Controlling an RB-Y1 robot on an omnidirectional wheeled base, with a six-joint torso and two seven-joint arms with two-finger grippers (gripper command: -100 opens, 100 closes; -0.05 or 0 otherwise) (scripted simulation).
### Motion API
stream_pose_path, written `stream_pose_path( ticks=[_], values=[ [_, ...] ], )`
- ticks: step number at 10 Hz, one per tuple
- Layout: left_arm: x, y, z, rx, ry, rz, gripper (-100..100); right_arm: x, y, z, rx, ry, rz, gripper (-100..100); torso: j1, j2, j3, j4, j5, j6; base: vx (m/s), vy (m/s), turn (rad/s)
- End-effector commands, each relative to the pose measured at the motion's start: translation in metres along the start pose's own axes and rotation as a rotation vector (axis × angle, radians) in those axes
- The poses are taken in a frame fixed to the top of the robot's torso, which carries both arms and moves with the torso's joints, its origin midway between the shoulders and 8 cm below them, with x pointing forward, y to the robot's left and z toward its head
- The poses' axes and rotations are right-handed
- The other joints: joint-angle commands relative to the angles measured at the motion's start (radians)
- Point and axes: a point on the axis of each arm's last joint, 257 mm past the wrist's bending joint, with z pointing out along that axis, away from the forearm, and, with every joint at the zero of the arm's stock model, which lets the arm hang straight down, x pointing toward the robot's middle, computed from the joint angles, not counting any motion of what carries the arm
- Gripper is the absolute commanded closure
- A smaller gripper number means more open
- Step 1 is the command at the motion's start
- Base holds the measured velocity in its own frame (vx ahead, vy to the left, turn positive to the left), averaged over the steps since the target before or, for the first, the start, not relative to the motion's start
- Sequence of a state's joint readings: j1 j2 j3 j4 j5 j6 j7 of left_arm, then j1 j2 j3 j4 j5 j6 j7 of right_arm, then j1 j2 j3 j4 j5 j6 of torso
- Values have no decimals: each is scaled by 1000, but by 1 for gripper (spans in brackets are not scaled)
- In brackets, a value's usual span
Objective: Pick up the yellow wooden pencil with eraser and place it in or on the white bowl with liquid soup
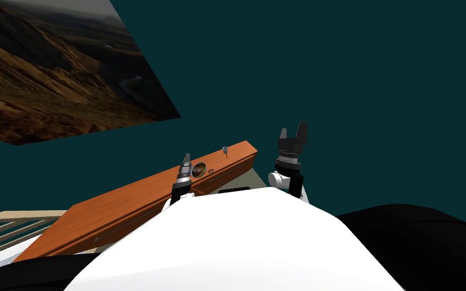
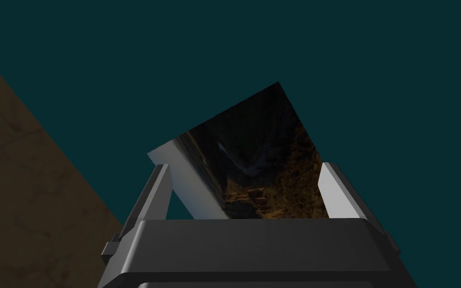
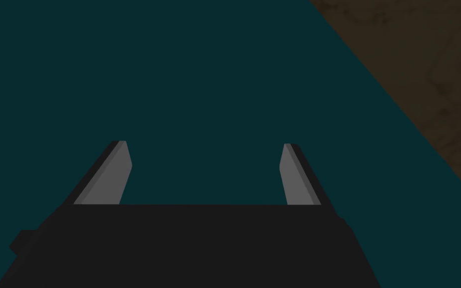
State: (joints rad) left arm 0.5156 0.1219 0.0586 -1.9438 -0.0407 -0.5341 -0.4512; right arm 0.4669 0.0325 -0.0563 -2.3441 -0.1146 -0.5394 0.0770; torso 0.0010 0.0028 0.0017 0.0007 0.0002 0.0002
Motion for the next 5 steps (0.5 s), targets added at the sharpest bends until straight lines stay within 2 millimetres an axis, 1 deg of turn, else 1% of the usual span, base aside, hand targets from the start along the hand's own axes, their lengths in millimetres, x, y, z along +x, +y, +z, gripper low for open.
stream_pose_path(
  ticks=[1, 2, 3, 4, 5],
  values=[
    [0, 16, -7, -15, 3, 65, -100, 0, 0, 0, 0, 0, 0, 0, 0, 0, 0, 0, 0, 0, -68, -20, -394],
    [4, 24, -11, -34, 14, 78, -100, 0, 0, 0, 0, 0, 0, 0, -1, 1, 1, 0, 0, 0, -55, -7, -114],
    [2, 33, -13, -40, 12, 125, -100, 0, 0, 0, 0, 0, 0, 0, 0, 1, 1, 0, 0, -1, -42, -12, -188],
    [6, 41, -17, -57, 22, 128, -100, 0, 0, 0, 0, 0, 0, 0, 0, 0, 0, 0, 0, 0, -26, -9, -132],
    [3, 48, -19, -60, 19, 179, -100, 0, 0, 0, 0, 0, 0, 0, 0, -1, 0, 0, 0, -1, -27, -13, -232]
  ],
)
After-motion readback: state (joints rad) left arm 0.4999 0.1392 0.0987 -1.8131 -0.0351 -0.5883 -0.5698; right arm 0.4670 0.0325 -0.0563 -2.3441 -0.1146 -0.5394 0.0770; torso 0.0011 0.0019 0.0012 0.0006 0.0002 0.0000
